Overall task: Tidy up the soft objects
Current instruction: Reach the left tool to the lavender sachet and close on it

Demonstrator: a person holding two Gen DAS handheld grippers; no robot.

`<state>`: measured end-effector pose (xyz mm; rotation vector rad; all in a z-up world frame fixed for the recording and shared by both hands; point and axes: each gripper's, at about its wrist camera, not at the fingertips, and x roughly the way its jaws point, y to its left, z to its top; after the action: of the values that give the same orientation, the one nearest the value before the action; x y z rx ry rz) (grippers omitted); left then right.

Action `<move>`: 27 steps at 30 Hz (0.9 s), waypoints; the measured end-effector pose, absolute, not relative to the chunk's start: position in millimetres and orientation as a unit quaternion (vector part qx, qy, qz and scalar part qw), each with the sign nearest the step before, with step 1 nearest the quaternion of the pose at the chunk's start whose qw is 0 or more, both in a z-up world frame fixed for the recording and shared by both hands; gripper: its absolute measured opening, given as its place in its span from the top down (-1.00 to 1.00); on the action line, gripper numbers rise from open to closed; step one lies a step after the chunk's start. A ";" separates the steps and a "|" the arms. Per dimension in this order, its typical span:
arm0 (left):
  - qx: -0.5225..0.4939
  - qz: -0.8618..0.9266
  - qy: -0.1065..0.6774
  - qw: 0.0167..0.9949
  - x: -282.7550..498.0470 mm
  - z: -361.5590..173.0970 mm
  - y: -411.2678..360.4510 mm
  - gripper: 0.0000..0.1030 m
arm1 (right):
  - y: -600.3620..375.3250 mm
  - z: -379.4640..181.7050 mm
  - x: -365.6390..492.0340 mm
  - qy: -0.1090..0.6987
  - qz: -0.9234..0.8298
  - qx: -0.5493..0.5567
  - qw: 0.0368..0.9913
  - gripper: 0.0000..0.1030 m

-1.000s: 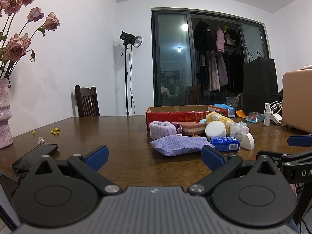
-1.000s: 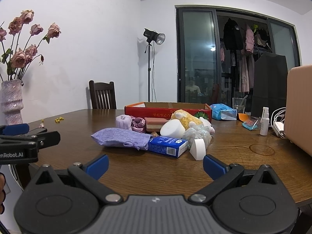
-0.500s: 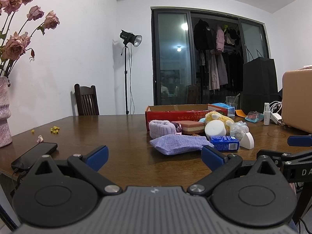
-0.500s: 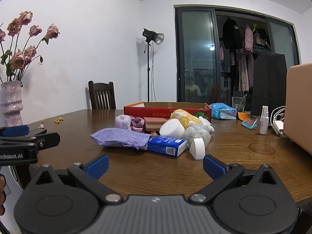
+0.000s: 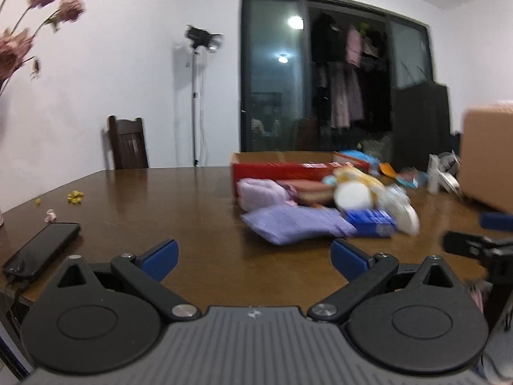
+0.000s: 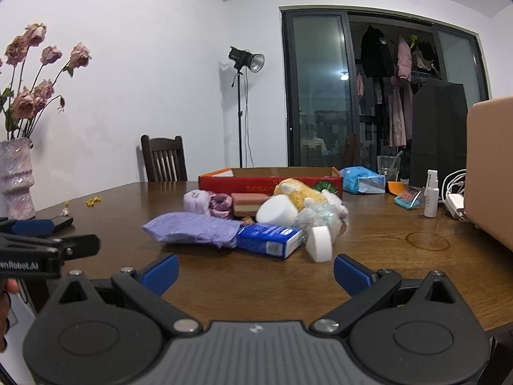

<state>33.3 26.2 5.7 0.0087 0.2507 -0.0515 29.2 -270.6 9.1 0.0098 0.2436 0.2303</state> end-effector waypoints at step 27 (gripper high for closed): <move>-0.131 -0.134 0.332 0.925 209.2 -5.3 49.1 0.79 | -185.6 -0.3 244.0 0.291 0.221 -0.109 0.924 0.17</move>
<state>209.2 49.1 -5.3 -0.2684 0.6814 -0.2741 244.0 -185.6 -0.3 -0.2240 0.5970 0.4533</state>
